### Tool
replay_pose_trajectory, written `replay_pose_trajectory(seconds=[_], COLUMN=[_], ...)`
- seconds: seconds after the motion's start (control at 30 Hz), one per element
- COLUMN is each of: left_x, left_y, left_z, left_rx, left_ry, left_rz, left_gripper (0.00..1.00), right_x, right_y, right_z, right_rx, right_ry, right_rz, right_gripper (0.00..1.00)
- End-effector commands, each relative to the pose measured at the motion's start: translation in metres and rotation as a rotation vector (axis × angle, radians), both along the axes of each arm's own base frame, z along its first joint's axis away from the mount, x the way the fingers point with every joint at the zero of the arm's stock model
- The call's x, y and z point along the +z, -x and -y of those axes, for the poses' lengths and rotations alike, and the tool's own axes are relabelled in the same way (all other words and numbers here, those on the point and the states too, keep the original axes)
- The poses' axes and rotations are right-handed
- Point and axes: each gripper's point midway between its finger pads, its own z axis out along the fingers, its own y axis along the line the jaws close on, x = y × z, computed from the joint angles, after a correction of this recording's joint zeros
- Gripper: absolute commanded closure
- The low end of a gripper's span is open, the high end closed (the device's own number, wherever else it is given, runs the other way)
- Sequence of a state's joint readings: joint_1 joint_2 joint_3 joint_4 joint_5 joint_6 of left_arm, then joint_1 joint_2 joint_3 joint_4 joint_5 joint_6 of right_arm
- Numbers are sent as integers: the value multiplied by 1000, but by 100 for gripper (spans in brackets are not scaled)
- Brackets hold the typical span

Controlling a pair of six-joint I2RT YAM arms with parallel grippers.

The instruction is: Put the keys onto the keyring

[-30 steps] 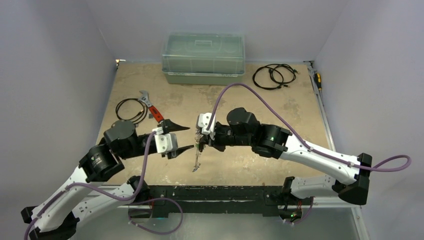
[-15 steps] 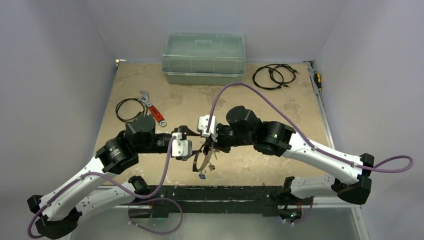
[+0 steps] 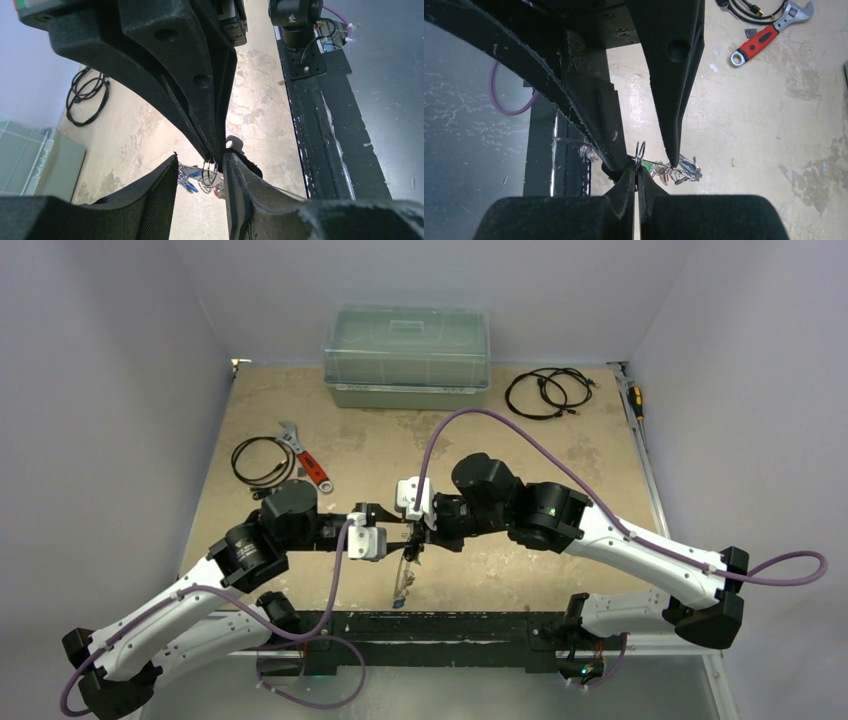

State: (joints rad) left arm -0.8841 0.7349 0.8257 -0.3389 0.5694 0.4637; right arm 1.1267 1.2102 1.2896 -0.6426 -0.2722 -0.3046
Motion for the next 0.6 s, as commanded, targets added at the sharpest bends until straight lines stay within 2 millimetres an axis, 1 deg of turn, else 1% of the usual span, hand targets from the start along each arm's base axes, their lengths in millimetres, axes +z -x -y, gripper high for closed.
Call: replay_pose_trajectory(seconds=[0.0,0.23,0.47,0.57], left_x=[15,9,1,0], left_y=[2,2,9,10], left_z=[3,5,7,8], left_rx=[-10,-10,-47,-54], left_ry=[67,61,47,40], left_rz=[18,-4,-36,-43], left_gripper=[65,67,68,72], right_x=[30,30,31,31], right_y=[7,11,15,18], right_z=[-5,-3,-3,-5], right_rx=[43,50,63,74], right_ry=[-72,-76,-84,-90], right_rz=[30,25,22,19], right_gripper=[100,100,100,100])
